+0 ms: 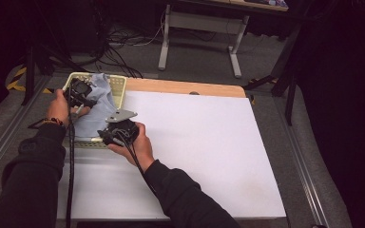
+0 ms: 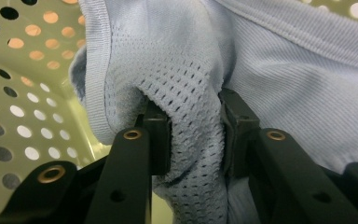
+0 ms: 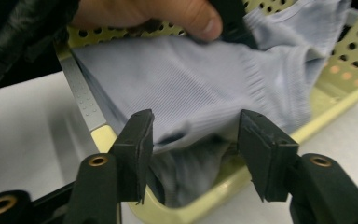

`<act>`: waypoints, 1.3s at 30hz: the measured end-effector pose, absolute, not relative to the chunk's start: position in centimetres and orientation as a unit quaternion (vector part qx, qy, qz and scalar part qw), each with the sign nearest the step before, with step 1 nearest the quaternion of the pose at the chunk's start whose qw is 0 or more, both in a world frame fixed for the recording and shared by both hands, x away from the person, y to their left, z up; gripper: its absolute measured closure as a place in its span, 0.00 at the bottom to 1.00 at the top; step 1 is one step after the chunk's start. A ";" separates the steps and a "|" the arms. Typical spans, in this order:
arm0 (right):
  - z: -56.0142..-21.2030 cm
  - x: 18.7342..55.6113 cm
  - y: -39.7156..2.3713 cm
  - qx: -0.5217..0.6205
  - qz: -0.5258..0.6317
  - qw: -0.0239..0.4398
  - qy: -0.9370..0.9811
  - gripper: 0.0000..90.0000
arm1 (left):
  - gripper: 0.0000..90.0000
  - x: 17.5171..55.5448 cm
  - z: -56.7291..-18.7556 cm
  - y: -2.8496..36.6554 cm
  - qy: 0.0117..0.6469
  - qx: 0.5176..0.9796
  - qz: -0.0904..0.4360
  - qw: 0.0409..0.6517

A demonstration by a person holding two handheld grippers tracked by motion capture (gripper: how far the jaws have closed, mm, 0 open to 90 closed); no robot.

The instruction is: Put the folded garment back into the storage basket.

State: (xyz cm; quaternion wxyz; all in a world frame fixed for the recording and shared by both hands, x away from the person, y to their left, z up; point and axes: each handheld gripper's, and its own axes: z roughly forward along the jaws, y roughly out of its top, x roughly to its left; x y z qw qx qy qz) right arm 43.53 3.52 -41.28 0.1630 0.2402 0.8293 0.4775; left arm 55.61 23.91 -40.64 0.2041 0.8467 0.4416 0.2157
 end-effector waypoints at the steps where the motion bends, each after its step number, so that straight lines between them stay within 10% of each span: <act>1: -41.0 43.4 2.9 0.239 0.483 0.164 0.826 0.49 | 0.75 55.6 -40.6 24.0 0.444 0.845 0.214 0.208; 17: -40.3 40.9 -5.1 0.243 0.496 0.195 0.810 0.43 | 0.69 54.2 -37.6 24.2 0.452 0.795 0.300 0.272; 23: -41.1 39.9 -7.9 0.238 0.480 0.207 0.819 0.41 | 0.86 56.1 -38.6 22.7 0.438 0.815 0.279 0.255; 39: -42.6 38.5 -13.4 0.241 0.457 0.218 0.828 0.40 | 0.84 58.5 -42.4 20.7 0.438 0.858 0.196 0.181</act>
